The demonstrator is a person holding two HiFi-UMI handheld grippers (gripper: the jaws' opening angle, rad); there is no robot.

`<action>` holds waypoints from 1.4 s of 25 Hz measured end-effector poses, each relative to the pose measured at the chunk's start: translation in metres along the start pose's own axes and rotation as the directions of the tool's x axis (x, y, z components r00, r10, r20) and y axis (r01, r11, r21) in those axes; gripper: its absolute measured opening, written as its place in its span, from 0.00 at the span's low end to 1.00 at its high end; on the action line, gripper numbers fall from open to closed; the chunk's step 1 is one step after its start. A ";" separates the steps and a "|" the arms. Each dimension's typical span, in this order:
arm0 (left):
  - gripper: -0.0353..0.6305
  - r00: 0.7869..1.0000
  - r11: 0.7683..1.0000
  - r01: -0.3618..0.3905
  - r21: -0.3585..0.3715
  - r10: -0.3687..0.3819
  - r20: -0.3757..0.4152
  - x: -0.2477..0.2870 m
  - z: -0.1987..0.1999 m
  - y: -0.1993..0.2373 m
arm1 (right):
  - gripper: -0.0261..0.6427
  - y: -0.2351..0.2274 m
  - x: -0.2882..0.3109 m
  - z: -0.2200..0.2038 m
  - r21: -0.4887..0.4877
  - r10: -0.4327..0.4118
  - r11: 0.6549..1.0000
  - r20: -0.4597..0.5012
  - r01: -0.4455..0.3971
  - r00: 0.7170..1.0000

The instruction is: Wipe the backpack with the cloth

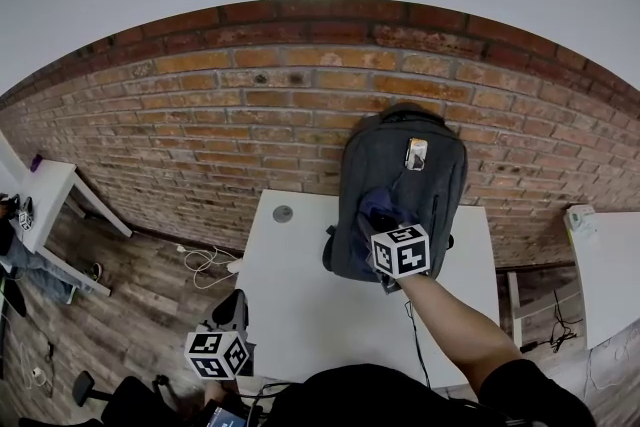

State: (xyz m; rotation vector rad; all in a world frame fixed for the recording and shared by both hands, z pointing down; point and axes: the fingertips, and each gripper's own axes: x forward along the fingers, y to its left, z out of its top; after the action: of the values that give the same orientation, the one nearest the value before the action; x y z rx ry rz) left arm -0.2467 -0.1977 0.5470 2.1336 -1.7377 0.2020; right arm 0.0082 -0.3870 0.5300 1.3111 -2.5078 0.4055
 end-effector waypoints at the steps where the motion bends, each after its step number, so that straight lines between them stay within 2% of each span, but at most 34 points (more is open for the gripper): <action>1: 0.05 1.000 1.000 0.002 0.000 -0.002 0.000 0.001 0.000 0.000 | 0.09 0.003 -0.001 -0.007 -0.005 0.006 1.000 -0.010 -0.006 1.000; 6: 0.05 1.000 1.000 0.014 0.010 -0.014 -0.006 0.002 0.000 -0.001 | 0.09 0.022 -0.007 -0.044 -0.013 0.043 0.999 -0.052 -0.044 0.998; 11: 0.05 1.000 1.000 0.007 0.002 -0.007 -0.014 0.000 -0.001 0.002 | 0.09 0.045 -0.007 -0.081 -0.081 0.116 0.989 -0.105 -0.125 0.988; 17: 0.05 1.000 1.000 -0.002 -0.005 0.002 -0.018 -0.003 -0.004 0.009 | 0.09 0.062 -0.005 -0.120 -0.073 0.148 0.984 -0.161 -0.161 0.976; 21: 0.05 1.000 1.000 -0.004 -0.006 0.004 -0.019 -0.004 -0.004 0.013 | 0.09 0.069 -0.005 -0.161 -0.034 0.151 0.986 -0.250 -0.164 0.956; 27: 0.05 0.999 1.000 -0.002 -0.008 0.002 -0.032 -0.005 -0.008 0.018 | 0.09 0.055 -0.007 -0.236 -0.088 0.065 0.990 -0.434 -0.114 0.899; 31: 0.05 0.999 1.000 -0.003 -0.010 0.003 -0.037 -0.005 -0.009 0.025 | 0.09 0.056 -0.004 -0.237 -0.144 0.047 0.982 -0.451 -0.125 0.891; 35: 0.05 0.999 1.000 0.008 -0.010 -0.009 -0.038 0.000 -0.009 0.030 | 0.09 0.068 0.004 -0.219 -0.122 0.065 0.984 -0.418 -0.127 0.906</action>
State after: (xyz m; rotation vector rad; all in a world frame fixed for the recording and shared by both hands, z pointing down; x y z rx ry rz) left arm -0.2744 -0.1990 0.5610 2.1157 -1.7043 0.2299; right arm -0.0240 -0.2711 0.7251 0.9320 -2.2015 0.4561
